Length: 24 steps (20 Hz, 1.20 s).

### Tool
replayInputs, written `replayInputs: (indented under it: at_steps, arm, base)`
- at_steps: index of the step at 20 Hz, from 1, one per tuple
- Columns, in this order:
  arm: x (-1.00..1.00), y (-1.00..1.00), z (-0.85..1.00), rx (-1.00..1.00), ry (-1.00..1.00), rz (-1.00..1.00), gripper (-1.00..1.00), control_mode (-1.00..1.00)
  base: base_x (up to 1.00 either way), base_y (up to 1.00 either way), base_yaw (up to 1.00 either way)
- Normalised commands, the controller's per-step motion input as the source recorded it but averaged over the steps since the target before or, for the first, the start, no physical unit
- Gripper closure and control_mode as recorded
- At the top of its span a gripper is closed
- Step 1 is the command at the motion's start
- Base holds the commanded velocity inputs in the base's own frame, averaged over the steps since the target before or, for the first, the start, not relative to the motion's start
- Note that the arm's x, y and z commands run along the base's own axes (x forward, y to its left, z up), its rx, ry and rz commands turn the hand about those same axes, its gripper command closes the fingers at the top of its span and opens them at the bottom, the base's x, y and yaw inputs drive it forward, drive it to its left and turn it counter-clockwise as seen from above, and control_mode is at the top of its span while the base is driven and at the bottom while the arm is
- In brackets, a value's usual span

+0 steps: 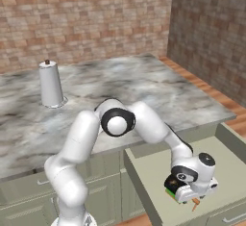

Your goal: Restock the sink supplies by placing the sponge and soap dispenser on the counter and next to the sink. Make sure the soap dispenser is upright.

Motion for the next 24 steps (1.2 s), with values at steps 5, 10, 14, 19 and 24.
replayInputs:
  at_steps: [5, 10, 14, 19, 24]
  arm:
    - [0.26, 0.0, 0.0, 0.0, 0.0, 0.12, -1.0, -1.0]
    - [0.2, 0.0, -0.22, 0.0, 0.0, 0.09, -1.0, -1.0]
    - [0.04, 0.0, -0.36, 0.0, 0.0, 0.09, -1.0, -1.0]
    - [0.04, 0.0, -0.32, 0.0, 0.0, 0.09, -1.0, -1.0]
    - [0.01, 0.0, -0.24, 0.0, 0.0, 0.09, -1.0, -1.0]
  base:
    - [0.0, 0.0, 0.0]
    - [0.0, 0.0, 0.0]
    - [0.0, 0.0, 0.0]
    - [0.0, 0.0, 0.0]
    - [0.0, 0.0, 0.0]
